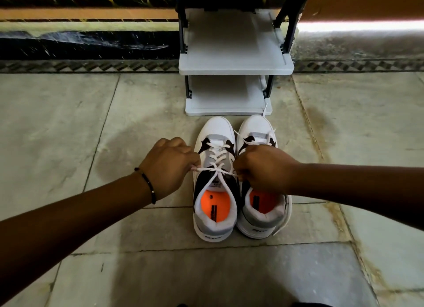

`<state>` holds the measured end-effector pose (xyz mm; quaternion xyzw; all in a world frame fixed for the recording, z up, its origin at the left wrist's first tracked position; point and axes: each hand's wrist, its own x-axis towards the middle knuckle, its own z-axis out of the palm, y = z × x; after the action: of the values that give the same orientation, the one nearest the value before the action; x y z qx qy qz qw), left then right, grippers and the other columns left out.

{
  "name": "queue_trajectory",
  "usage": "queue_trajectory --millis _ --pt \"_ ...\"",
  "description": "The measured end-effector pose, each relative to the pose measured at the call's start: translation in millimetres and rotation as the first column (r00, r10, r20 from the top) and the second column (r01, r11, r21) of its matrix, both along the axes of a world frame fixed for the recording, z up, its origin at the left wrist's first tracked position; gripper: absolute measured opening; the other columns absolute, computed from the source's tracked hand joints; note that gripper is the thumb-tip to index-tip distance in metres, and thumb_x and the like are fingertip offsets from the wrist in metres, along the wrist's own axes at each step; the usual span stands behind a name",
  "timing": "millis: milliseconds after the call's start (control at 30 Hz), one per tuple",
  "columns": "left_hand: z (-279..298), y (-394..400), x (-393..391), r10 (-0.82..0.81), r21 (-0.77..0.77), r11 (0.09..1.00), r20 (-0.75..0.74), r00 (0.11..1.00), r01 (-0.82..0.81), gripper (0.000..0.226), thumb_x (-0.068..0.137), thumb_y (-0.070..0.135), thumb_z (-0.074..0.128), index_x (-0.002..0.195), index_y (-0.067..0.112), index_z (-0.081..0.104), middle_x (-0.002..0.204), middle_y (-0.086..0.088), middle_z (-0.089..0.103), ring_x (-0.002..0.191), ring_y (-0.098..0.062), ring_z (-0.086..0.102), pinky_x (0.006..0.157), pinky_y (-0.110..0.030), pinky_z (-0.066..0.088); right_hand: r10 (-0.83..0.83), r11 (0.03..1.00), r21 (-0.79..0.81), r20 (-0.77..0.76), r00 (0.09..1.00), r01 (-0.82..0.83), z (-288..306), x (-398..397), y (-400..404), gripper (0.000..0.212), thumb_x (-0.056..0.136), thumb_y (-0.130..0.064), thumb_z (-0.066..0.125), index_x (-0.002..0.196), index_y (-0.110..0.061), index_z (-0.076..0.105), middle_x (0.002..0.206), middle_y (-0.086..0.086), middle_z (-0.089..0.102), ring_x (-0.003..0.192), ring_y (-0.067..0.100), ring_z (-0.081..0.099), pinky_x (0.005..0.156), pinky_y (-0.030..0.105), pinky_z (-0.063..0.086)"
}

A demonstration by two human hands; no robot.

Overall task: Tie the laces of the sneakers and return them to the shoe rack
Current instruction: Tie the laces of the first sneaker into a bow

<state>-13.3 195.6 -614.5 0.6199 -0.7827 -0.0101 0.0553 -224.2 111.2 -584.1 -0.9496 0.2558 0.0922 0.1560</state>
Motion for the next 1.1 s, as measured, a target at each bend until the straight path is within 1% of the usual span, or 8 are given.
queue_trajectory --millis 333,467,733,833,900,967,1067,1100 --pt "8 -7 8 -0.026 -0.049 0.998 0.049 0.998 0.029 0.012 0.072 0.021 0.054 0.074 0.025 0.066 0.068 0.004 0.068 0.076 -0.027 0.063 0.064 -0.037 0.044 -0.016 0.998 -0.067 0.007 1.000 0.016 3 12 -3 0.013 0.081 -0.020 0.054 0.078 -0.013 0.064 0.085 0.013 0.067 0.090 0.032 0.060 0.064 0.029 0.038" --pt "8 -8 10 -0.004 -0.047 0.999 0.080 0.997 0.008 0.007 0.074 0.019 0.063 0.075 0.025 0.065 0.068 0.004 0.067 0.075 -0.027 0.062 0.063 -0.034 0.043 0.019 0.993 -0.117 0.016 1.000 -0.018 6 14 -2 0.015 0.083 -0.022 0.052 0.080 -0.013 0.064 0.086 0.013 0.067 0.090 0.031 0.058 0.066 0.028 0.032" --pt "6 -3 6 0.012 0.005 1.000 0.111 0.994 -0.012 0.010 0.067 0.014 0.070 0.073 0.021 0.065 0.065 0.000 0.066 0.070 -0.028 0.062 0.061 -0.034 0.044 0.034 0.998 -0.041 -0.067 0.997 -0.036 7 16 4 0.007 0.076 -0.012 0.052 0.073 -0.015 0.058 0.077 0.007 0.055 0.080 0.027 0.056 0.067 0.034 0.047" --pt "9 -2 6 0.080 0.197 0.979 -0.096 0.992 -0.060 0.022 0.083 0.027 0.044 0.084 0.015 0.062 0.078 -0.005 0.068 0.078 -0.026 0.061 0.066 -0.031 0.038 -0.010 1.000 0.006 -0.074 0.997 0.011 4 14 4 0.010 0.077 -0.010 0.051 0.070 -0.014 0.056 0.077 0.010 0.059 0.079 0.027 0.057 0.064 0.032 0.045" --pt "18 -3 5 0.318 0.462 0.879 -0.378 0.869 -0.121 0.025 0.092 0.024 0.040 0.082 0.014 0.061 0.074 -0.002 0.066 0.073 -0.011 0.062 0.063 -0.021 0.042 -0.147 0.979 0.140 -0.031 0.989 0.149 10 15 4 0.022 0.079 -0.010 0.052 0.058 -0.017 0.050 0.072 0.009 0.059 0.077 0.028 0.060 0.065 0.033 0.047" --pt "24 -6 2 0.553 0.593 0.795 -0.617 0.560 -0.131 0.026 0.092 0.014 0.043 0.072 0.014 0.060 0.063 0.004 0.061 0.064 -0.003 0.060 0.060 -0.012 0.043 -0.392 0.833 0.437 0.033 0.919 0.340 20 20 4 0.023 0.082 -0.007 0.053 0.060 -0.008 0.058 0.073 0.011 0.062 0.075 0.024 0.060 0.067 0.031 0.046" --pt "27 -10 -6 0.659 0.641 0.752 -0.741 0.130 -0.152 0.031 0.092 0.013 0.040 0.067 0.015 0.057 0.073 0.001 0.065 0.069 -0.008 0.064 0.072 -0.021 0.045 -0.821 0.289 0.880 0.025 0.570 0.378 27 33 6 0.020 0.084 0.001 0.051 0.066 0.000 0.060 0.073 0.010 0.062 0.074 0.020 0.060 0.066 0.025 0.046" --pt "27 -11 -11 0.655 0.649 0.750 -0.755 0.008 -0.130 0.031 0.093 0.015 0.038 0.068 0.015 0.056 0.081 -0.001 0.066 0.073 -0.008 0.066 0.077 -0.023 0.046 -0.877 0.202 0.919 0.016 0.481 0.339 28 37 8 0.019 0.086 0.000 0.050 0.069 -0.001 0.059 0.074 0.011 0.059 0.073 0.020 0.059 0.065 0.024 0.045"
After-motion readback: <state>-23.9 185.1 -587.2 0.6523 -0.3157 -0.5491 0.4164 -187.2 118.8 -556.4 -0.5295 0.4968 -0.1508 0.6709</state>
